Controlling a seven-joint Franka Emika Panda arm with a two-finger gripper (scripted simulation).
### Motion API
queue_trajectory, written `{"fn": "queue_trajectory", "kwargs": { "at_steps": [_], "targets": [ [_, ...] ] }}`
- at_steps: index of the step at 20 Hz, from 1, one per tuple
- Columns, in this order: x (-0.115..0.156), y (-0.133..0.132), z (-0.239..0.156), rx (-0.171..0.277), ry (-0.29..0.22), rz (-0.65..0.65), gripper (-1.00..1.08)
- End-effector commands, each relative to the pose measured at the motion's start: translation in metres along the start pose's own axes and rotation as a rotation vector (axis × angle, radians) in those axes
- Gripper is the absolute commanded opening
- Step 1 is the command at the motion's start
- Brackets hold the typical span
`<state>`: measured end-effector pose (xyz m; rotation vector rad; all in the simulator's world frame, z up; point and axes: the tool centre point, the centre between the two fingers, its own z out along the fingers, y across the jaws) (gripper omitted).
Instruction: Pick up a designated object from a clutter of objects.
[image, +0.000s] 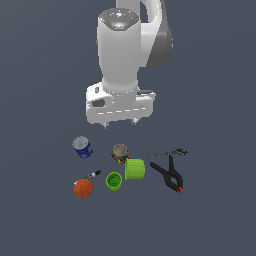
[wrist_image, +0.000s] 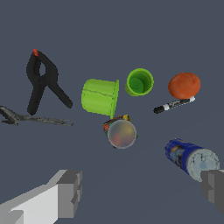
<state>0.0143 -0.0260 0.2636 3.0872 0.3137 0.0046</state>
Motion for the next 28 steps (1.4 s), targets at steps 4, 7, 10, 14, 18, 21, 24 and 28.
{"fn": "queue_trajectory", "kwargs": {
  "at_steps": [4, 7, 10, 14, 18, 21, 24, 28],
  "targets": [
    [0.004, 0.002, 0.046, 0.011, 0.000, -0.127, 1.00],
    [0.005, 0.003, 0.071, 0.018, 0.002, -0.197, 1.00],
    [0.004, 0.004, 0.095, 0.023, 0.003, -0.263, 1.00],
    [0.002, 0.004, 0.120, 0.030, 0.005, -0.333, 1.00],
    [0.000, 0.004, 0.139, 0.034, 0.007, -0.385, 1.00],
    [-0.001, 0.004, 0.148, 0.036, 0.008, -0.411, 1.00],
    [-0.002, 0.004, 0.154, 0.037, 0.009, -0.427, 1.00],
    [-0.003, 0.004, 0.155, 0.038, 0.008, -0.428, 1.00]
  ]
}}
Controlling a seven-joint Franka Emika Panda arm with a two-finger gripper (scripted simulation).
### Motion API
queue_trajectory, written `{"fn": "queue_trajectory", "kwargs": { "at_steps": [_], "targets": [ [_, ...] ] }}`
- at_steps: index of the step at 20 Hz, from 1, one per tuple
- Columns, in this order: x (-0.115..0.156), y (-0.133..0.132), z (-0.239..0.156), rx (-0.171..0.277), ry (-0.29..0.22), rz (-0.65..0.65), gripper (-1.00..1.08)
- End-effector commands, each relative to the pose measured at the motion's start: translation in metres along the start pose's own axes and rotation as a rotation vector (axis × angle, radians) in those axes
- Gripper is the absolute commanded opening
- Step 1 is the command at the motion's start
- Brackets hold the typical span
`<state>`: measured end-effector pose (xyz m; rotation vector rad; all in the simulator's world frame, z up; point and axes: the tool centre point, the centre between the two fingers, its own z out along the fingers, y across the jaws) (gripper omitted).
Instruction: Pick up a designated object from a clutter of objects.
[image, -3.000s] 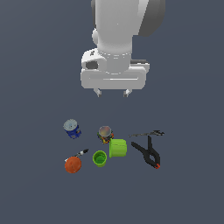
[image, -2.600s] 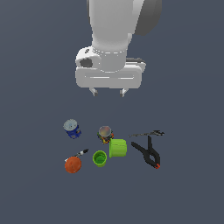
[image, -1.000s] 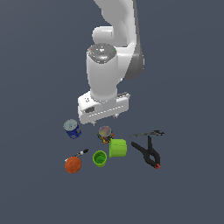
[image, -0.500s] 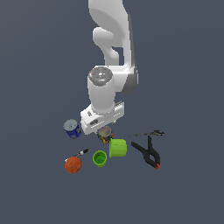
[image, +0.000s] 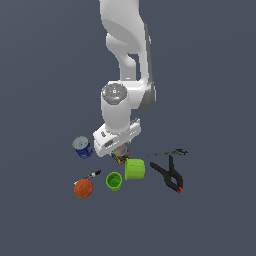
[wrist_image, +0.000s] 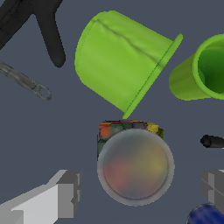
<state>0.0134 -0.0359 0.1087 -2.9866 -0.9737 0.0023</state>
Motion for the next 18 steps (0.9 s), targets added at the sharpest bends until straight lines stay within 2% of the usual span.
{"fn": "queue_trajectory", "kwargs": {
  "at_steps": [1, 13, 18],
  "targets": [
    [0.000, 0.000, 0.000, 0.000, 0.000, 0.000, 1.00],
    [-0.001, -0.001, 0.044, -0.001, 0.001, -0.004, 1.00],
    [0.000, 0.000, 0.051, -0.001, 0.001, -0.004, 1.00]
  ]
}}
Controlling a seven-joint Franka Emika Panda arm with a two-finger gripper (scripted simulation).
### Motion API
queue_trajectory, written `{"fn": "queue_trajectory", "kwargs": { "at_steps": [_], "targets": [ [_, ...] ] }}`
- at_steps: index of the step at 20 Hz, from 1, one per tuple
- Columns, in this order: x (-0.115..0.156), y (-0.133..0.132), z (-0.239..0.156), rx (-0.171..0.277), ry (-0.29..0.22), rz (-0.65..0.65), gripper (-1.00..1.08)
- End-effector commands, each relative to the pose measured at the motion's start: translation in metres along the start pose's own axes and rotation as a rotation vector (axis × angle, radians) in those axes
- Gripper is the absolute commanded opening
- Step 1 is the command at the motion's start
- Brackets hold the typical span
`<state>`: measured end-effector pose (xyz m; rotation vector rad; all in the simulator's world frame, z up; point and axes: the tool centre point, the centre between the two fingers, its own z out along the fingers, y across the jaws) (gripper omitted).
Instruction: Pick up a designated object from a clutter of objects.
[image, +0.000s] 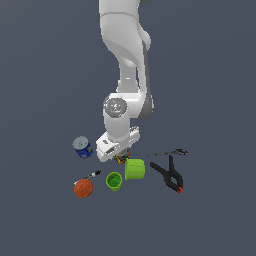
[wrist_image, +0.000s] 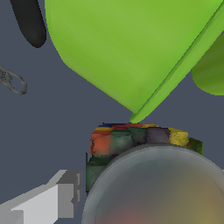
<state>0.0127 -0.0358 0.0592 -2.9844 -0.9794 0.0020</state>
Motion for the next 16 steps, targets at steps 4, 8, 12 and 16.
{"fn": "queue_trajectory", "kwargs": {
  "at_steps": [4, 8, 12, 16],
  "targets": [
    [0.0004, 0.0004, 0.0012, -0.001, 0.001, 0.000, -1.00],
    [0.0004, 0.0004, 0.0012, -0.001, 0.001, 0.000, -1.00],
    [0.0001, 0.0012, -0.0001, -0.002, 0.001, 0.000, -1.00],
    [0.0008, 0.0029, -0.0068, -0.002, 0.001, 0.000, -1.00]
  ]
}}
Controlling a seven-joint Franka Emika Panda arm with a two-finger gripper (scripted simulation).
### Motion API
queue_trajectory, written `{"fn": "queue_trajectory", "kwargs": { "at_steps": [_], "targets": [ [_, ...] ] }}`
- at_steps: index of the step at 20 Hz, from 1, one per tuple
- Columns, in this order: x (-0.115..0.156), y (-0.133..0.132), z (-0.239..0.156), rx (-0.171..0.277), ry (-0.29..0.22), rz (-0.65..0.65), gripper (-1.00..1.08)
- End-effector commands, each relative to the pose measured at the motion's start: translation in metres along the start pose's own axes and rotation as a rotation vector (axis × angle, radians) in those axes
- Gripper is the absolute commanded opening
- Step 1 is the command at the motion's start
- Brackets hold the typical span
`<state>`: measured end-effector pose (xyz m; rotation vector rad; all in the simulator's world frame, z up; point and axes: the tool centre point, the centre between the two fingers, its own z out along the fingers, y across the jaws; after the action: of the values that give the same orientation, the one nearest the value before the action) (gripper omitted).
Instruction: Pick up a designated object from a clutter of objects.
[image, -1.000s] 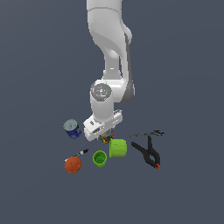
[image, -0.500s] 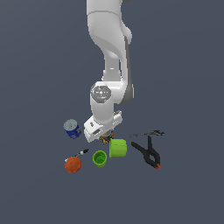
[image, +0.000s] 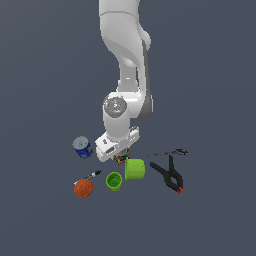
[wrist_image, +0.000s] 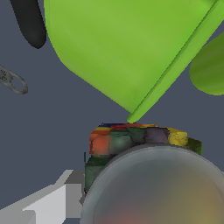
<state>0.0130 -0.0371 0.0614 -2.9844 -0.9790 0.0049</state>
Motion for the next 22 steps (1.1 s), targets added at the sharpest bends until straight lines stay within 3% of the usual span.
{"fn": "queue_trajectory", "kwargs": {
  "at_steps": [1, 10, 22],
  "targets": [
    [0.002, 0.002, -0.008, -0.003, 0.003, 0.000, -1.00],
    [0.007, 0.015, -0.059, -0.002, 0.003, 0.000, -1.00],
    [0.020, 0.045, -0.176, -0.002, 0.003, 0.000, -1.00]
  ]
}}
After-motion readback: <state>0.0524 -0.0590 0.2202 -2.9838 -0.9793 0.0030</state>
